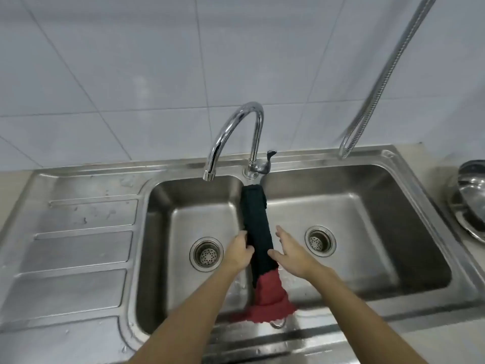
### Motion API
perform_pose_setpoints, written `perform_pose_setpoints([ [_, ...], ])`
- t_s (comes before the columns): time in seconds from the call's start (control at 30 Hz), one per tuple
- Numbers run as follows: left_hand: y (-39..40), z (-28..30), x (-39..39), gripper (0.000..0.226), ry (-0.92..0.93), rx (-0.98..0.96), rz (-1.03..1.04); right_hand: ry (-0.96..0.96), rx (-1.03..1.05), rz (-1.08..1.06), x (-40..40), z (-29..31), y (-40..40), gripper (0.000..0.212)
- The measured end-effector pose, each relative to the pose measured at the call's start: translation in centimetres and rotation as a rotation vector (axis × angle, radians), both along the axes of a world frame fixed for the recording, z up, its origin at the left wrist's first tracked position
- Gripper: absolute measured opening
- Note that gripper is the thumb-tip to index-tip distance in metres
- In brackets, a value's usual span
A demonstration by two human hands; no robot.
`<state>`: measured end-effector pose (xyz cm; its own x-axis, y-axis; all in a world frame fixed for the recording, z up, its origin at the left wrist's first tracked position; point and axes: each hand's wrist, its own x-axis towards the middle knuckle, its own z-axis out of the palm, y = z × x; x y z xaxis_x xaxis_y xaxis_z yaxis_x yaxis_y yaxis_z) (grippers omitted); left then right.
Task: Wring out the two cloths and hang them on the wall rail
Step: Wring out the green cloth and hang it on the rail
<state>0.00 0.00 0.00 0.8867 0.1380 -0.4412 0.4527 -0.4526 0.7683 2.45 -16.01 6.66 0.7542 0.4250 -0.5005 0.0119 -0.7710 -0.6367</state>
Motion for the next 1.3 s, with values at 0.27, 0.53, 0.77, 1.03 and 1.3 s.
perform_pose_setpoints([
  [0.27, 1.8, 0.5, 0.6, 0.018, -0.177, 0.554, -0.207, 0.145, -0.183, 0.166, 2.5, -3.0, 1.2, 0.118],
  [0.53, 4.5, 4.6, 1.8, 0.009, -0.414, 0.832, -0.569, 0.147, -0.206, 0.152, 2.4, -3.6, 1.8, 0.137],
  [0.77, 1.5, 8.7, 0.2, 0.016, -0.671, 0.254, -0.124, -0.171, -0.014, 0.017, 0.7, -2.1, 2.3, 0.134],
  [1.03, 0.2, 17.4, -3.2, 0.026, -0.447, -0.738, 0.341, -0.303, 0.410, -0.305, 0.1, -0.8, 4.8, 0.085],
  [1.3, 5.8, 16.3, -6.7, 0.019, -0.303, -0.752, 0.491, -0.208, 0.325, 0.038, 2.0, 3.9, 7.8, 0.026],
])
